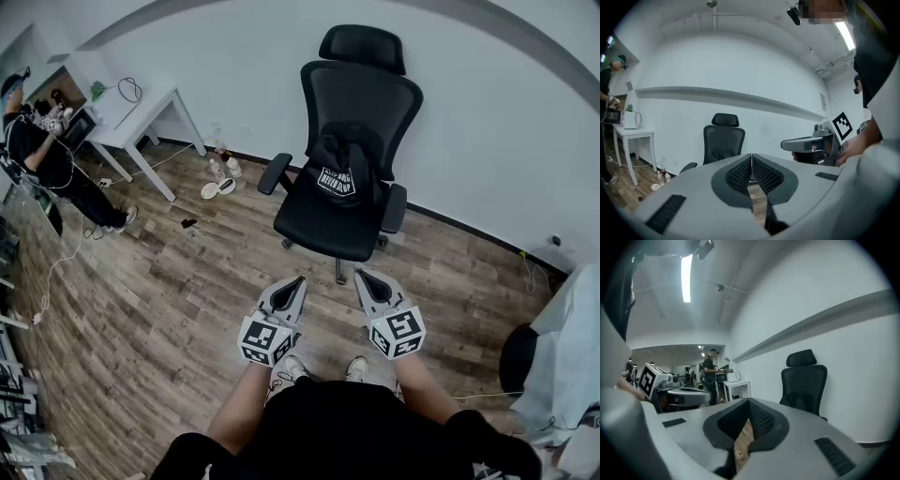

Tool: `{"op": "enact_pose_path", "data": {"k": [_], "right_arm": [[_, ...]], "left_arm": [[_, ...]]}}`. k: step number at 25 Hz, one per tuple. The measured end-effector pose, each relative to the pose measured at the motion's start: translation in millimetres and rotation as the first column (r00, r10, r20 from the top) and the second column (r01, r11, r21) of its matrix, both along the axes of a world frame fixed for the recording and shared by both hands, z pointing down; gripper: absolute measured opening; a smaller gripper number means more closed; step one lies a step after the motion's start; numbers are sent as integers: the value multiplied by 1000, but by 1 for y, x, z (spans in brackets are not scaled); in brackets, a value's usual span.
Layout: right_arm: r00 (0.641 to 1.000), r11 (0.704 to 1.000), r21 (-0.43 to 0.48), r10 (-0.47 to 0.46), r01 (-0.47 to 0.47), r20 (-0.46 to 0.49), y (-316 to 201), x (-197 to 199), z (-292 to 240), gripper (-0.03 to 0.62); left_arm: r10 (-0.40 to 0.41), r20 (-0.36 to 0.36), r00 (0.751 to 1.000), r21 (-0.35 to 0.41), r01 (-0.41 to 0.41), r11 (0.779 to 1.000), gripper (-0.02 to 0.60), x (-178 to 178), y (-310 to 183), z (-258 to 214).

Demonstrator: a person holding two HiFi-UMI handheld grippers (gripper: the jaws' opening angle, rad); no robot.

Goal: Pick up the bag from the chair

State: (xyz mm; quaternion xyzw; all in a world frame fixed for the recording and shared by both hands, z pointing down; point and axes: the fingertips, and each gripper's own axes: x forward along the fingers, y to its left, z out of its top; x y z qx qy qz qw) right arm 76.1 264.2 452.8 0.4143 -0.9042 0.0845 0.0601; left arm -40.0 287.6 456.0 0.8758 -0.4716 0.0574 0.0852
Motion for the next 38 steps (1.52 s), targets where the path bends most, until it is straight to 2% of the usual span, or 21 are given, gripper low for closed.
{"op": "enact_pose_path", "data": {"k": [7, 13, 20, 29, 34, 38], "right_arm": [[1000, 1000, -12, 3, -3, -25, -2, -6, 4, 20], [996, 998, -43, 38, -41, -79, -10, -21, 14, 20], [998, 998, -40, 48, -49, -39, -14, -55, 11, 20], [996, 997, -23, 65, -67, -60, -16, -95, 11, 21], [995, 997, -18, 67, -69, -70, -43, -98, 15, 21], [997, 996, -61, 57, -61, -53, -83, -98, 30, 21]], "left_arm": [[0, -15, 1000, 9, 0, 1000, 23, -7, -5, -5], [14, -10, 1000, 22, -14, 1000, 21, -21, -8, -9], [34, -11, 999, 38, -34, 999, 22, -55, -12, -12], [59, -6, 998, 35, -59, 998, 23, -100, -18, -6], [69, -9, 998, 13, -69, 998, 23, -102, -41, 4], [63, -1, 998, 4, -63, 998, 22, -103, -78, 7]]}}
